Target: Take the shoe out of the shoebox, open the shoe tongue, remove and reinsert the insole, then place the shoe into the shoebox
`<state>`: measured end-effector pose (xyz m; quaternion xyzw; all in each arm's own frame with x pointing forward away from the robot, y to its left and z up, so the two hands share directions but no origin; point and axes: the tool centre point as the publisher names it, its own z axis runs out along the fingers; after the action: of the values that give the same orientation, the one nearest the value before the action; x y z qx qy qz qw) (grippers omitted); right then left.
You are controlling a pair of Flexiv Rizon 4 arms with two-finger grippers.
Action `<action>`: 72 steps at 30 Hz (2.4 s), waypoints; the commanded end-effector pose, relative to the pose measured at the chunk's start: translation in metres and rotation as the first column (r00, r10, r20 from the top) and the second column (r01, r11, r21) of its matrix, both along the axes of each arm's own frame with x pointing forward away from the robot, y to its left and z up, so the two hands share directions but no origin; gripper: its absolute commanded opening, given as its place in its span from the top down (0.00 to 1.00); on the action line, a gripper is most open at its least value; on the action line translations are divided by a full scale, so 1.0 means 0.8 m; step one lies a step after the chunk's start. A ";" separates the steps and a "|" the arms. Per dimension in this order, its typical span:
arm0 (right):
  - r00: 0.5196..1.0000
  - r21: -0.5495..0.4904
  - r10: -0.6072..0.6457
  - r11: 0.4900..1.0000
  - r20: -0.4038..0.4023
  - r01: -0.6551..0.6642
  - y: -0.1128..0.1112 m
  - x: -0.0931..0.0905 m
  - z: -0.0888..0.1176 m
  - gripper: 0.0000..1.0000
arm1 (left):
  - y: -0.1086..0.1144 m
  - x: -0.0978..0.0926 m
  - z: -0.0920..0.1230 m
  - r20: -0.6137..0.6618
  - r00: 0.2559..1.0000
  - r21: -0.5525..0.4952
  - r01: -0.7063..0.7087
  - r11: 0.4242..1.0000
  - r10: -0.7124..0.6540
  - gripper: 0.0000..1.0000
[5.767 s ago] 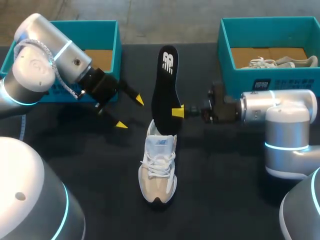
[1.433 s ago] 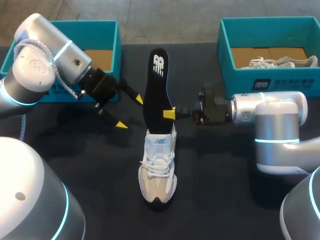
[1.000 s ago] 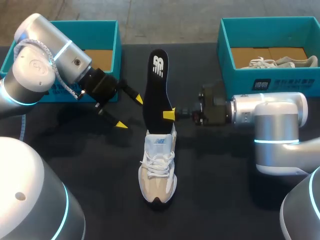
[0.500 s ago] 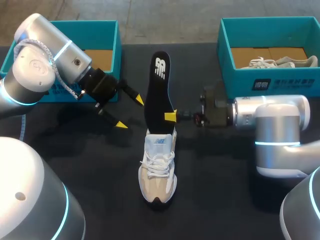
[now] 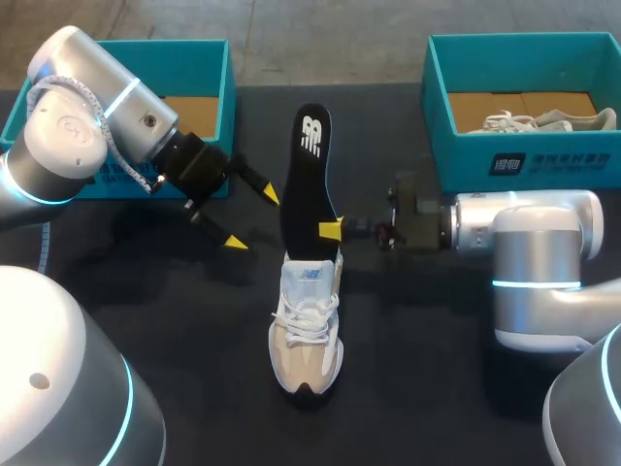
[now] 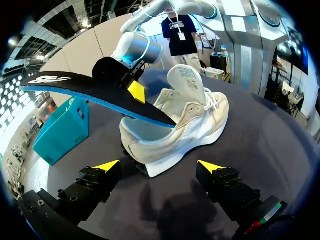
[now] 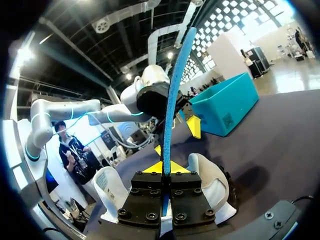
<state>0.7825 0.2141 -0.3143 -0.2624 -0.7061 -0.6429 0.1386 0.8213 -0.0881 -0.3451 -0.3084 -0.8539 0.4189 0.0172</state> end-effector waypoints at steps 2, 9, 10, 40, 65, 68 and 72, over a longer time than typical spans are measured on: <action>1.000 -0.008 -0.011 1.000 -0.002 0.011 0.002 -0.004 0.001 1.00 | 0.000 0.000 0.000 0.001 1.000 0.003 0.000 1.000 0.000 0.00; 0.999 -0.013 -0.032 0.999 -0.003 0.032 -0.002 -0.007 -0.002 1.00 | 0.000 0.000 0.000 0.001 1.000 0.003 0.000 1.000 0.000 0.00; 0.999 -0.013 -0.038 0.999 -0.004 0.038 -0.002 -0.008 -0.003 1.00 | 0.000 0.000 0.000 0.001 1.000 0.003 0.000 1.000 0.000 0.00; 0.997 -0.018 -0.079 0.997 -0.018 0.079 -0.004 -0.011 -0.012 1.00 | -0.004 -0.009 -0.005 0.015 0.999 0.045 -0.031 0.999 0.030 0.00; 0.995 -0.024 -0.096 0.995 -0.025 0.095 -0.005 -0.015 -0.016 1.00 | -0.002 -0.020 -0.014 -0.023 0.997 0.080 -0.071 0.994 0.073 0.00; 0.995 -0.026 -0.096 0.995 -0.028 0.095 -0.005 -0.015 -0.016 1.00 | -0.002 -0.020 -0.014 -0.023 0.997 0.080 -0.071 0.994 0.073 0.00; 0.995 -0.032 -0.097 0.995 -0.030 0.096 -0.004 -0.015 -0.017 1.00 | -0.002 -0.020 -0.014 -0.023 0.997 0.080 -0.071 0.994 0.073 0.00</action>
<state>0.7709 0.2088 -0.3296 -0.3066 -0.6968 -0.6384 0.1139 0.8059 -0.0895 -0.3566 -0.2708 -0.8795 0.3905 0.0257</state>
